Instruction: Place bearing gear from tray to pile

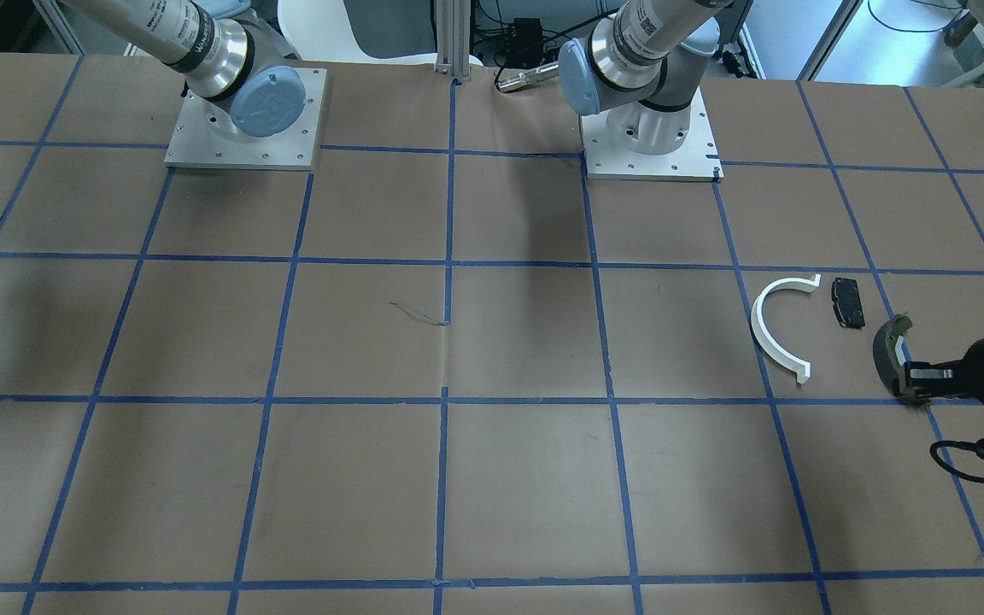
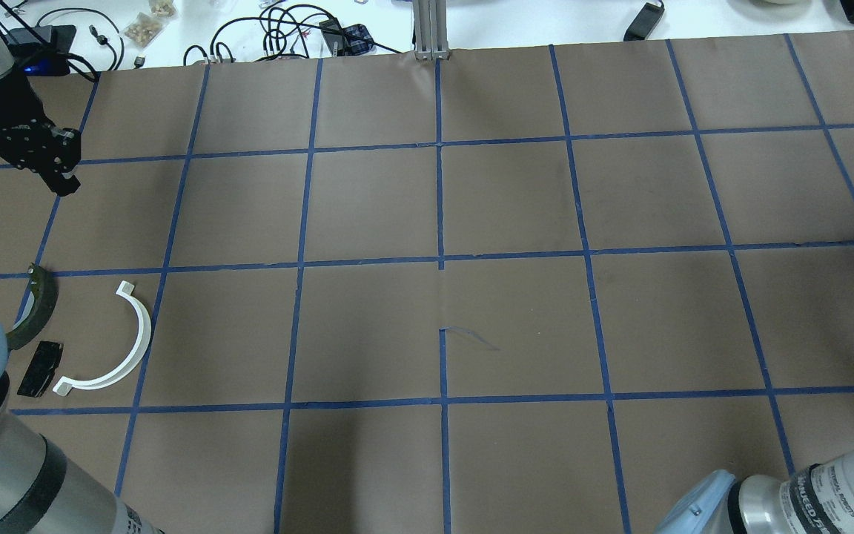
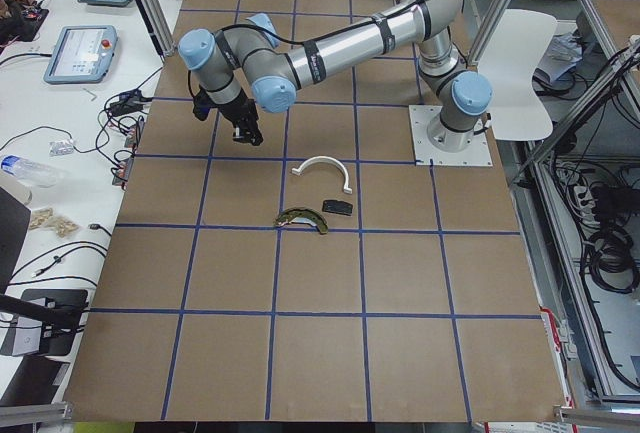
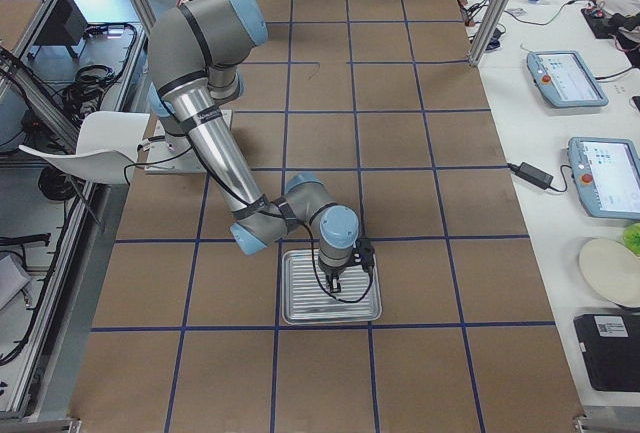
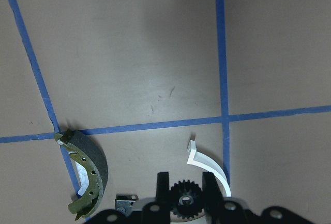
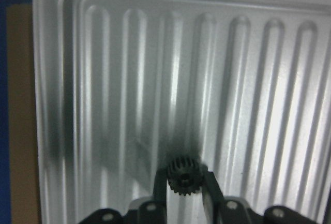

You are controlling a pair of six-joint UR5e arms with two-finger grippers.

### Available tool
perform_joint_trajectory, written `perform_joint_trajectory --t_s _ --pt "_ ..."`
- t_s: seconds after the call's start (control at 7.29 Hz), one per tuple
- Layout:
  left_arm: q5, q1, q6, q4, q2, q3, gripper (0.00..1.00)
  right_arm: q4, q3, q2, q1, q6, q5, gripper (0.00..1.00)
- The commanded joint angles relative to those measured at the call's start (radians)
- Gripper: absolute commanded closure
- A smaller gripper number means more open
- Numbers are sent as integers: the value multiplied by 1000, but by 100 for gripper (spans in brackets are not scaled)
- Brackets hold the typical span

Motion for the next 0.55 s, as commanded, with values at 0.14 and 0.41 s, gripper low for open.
perform_joint_trajectory --t_s 0.14,0.41 --pt "12 104 61 157 64 -205 100 11 -3 -12 2 5 0 78" --pt "10 138 70 256 109 -357 100 92 -3 -120 31 41 8 78"
